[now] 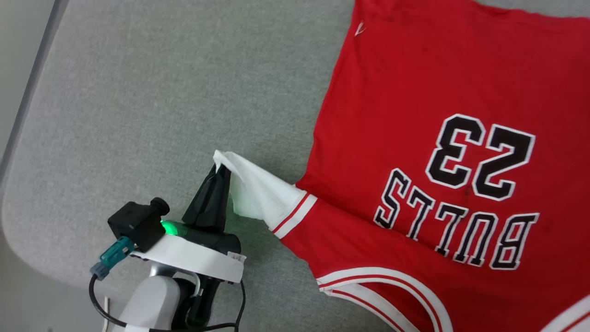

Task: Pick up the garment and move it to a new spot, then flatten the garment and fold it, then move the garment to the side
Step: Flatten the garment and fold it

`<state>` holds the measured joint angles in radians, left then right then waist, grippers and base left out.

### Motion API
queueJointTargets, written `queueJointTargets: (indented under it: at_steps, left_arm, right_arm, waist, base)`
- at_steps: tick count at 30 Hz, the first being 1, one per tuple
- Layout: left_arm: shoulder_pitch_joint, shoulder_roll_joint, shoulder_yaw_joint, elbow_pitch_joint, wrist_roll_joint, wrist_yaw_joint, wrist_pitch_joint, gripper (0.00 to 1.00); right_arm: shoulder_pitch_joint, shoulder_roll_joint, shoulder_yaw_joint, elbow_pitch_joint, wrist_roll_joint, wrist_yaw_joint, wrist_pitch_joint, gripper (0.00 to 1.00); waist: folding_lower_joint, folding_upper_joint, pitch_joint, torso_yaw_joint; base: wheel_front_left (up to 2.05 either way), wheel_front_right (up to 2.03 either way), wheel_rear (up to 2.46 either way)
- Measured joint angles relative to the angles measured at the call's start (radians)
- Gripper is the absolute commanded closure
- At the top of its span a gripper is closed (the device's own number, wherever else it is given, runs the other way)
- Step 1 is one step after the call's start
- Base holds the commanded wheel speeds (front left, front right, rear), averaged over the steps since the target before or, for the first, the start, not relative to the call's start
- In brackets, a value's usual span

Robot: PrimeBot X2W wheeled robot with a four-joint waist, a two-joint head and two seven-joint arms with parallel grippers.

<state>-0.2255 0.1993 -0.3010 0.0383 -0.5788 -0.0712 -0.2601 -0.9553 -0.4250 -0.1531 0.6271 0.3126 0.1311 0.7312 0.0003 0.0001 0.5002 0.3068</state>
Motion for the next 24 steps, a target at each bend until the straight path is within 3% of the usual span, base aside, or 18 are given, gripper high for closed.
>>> queueJointTargets:
  at_steps: [8,9,10,11,24]
  left_arm:
    - [-0.007,-0.051,0.027,0.008,0.037,-0.037,0.000,1.00]
    - [-0.007,-0.054,0.032,0.011,0.039,-0.041,0.000,1.00]
    - [-0.007,-0.058,0.035,0.012,0.040,-0.043,0.000,1.00]
    - [-0.007,-0.063,0.039,0.012,0.043,-0.044,0.000,1.00]
    - [0.018,-0.062,0.088,0.055,0.073,-0.057,-0.001,1.00]
  right_arm:
    - [-0.049,-0.003,-0.028,0.068,-0.050,0.000,0.147,0.00]
    - [-0.052,-0.003,-0.030,0.068,-0.053,0.000,0.167,0.52]
    - [-0.053,-0.003,-0.036,0.066,-0.053,0.000,0.177,0.96]
    - [-0.054,-0.003,-0.042,0.063,-0.056,0.000,0.185,1.00]
    - [0.046,-0.001,-0.030,-0.049,-0.061,0.001,0.147,1.00]
  waist:
    - [-0.0005,-0.0001,0.059,0.047]
    - [-0.0004,0.0000,0.061,0.048]
    - [-0.0005,0.0000,0.063,0.049]
    - [-0.0005,-0.0001,0.064,0.050]
    - [-0.0003,0.0000,-0.017,0.009]
  base:
    - [0.00,0.00,0.00]
    - [0.00,0.00,0.00]
    - [0.00,0.00,0.00]
    - [0.00,0.00,0.00]
    - [0.00,0.00,0.00]
